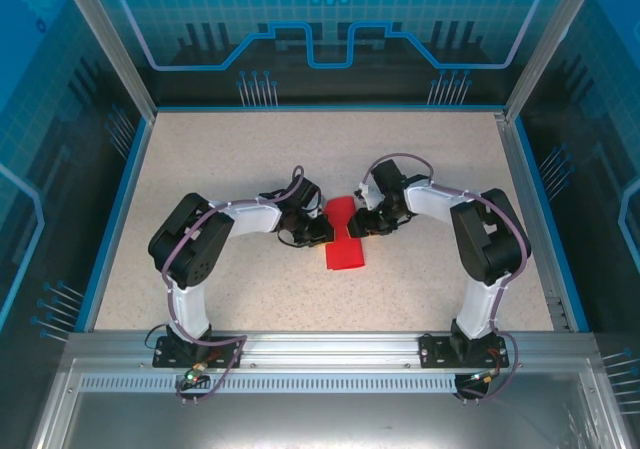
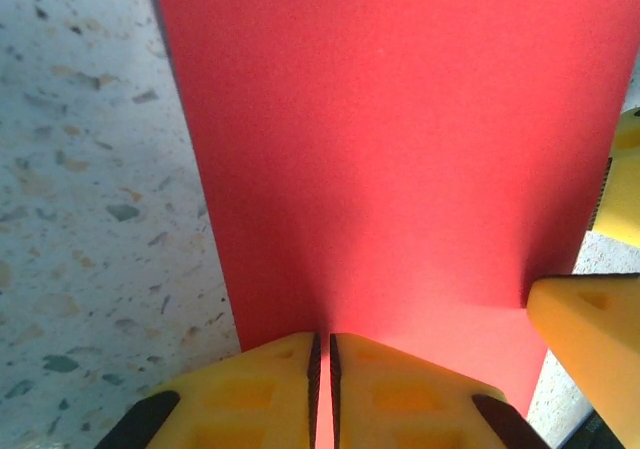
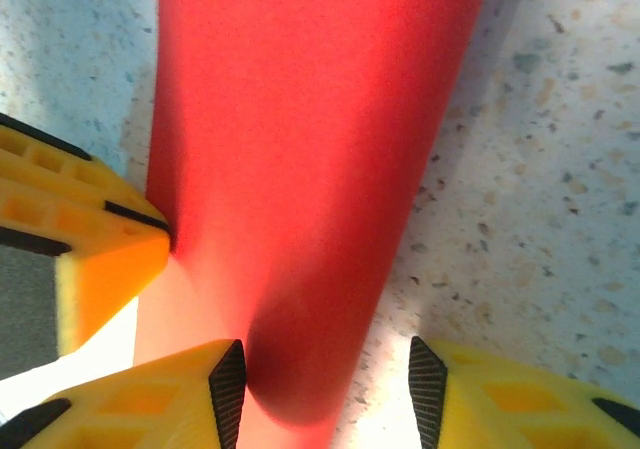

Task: Fold a paper plane with a square sheet of paper (pick it up from the middle)
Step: Hold the square sheet of paper at the center of the table.

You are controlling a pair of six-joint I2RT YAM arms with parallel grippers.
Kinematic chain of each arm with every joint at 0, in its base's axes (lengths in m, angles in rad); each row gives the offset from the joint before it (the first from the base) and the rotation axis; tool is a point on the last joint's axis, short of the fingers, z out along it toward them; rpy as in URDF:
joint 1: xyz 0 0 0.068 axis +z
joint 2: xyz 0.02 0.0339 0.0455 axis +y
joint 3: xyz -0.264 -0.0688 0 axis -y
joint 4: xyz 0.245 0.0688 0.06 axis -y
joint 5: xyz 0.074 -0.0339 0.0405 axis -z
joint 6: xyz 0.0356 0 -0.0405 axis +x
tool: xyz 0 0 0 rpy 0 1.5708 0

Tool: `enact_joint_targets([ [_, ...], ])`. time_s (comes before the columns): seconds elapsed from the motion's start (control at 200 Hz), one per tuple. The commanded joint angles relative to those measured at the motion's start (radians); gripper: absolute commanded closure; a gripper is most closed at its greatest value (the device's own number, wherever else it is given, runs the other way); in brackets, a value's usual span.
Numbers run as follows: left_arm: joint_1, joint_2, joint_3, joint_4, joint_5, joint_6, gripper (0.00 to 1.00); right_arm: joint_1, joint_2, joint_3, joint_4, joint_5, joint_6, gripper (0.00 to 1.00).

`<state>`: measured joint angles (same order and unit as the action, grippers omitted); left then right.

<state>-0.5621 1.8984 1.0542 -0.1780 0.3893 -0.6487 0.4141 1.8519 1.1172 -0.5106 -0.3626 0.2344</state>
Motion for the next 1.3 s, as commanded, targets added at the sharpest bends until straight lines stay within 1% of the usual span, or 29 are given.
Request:
enact_joint_targets([
  [0.0,-0.007,0.000,0.025,-0.008,0.020,0.004,0.86,0.017,0.009,0.033,-0.057,0.058,-0.036,0.50],
  [0.16,-0.006,-0.026,0.020,0.006,0.037,-0.010,0.84,0.018,0.012,0.036,-0.070,0.077,-0.054,0.55],
  [0.405,-0.007,-0.081,0.046,-0.040,0.027,0.003,0.76,0.020,0.018,0.042,-0.084,0.088,-0.087,0.59],
  [0.54,-0.006,-0.086,0.052,-0.063,0.018,0.019,0.76,0.020,0.018,0.049,-0.096,0.090,-0.111,0.59],
  [0.765,-0.007,-0.067,0.053,-0.052,0.019,0.016,0.76,0.021,0.026,0.055,-0.102,0.096,-0.121,0.59],
  [0.89,-0.007,-0.067,0.058,-0.060,0.014,0.023,0.76,0.019,0.029,0.053,-0.102,0.112,-0.101,0.58],
  [0.97,-0.006,-0.068,0.059,-0.061,0.012,0.023,0.76,0.020,0.027,0.052,-0.091,0.099,-0.097,0.58],
  [1.29,-0.007,-0.042,0.064,-0.049,0.022,0.024,0.76,0.025,0.037,0.068,-0.120,0.131,-0.123,0.59],
])
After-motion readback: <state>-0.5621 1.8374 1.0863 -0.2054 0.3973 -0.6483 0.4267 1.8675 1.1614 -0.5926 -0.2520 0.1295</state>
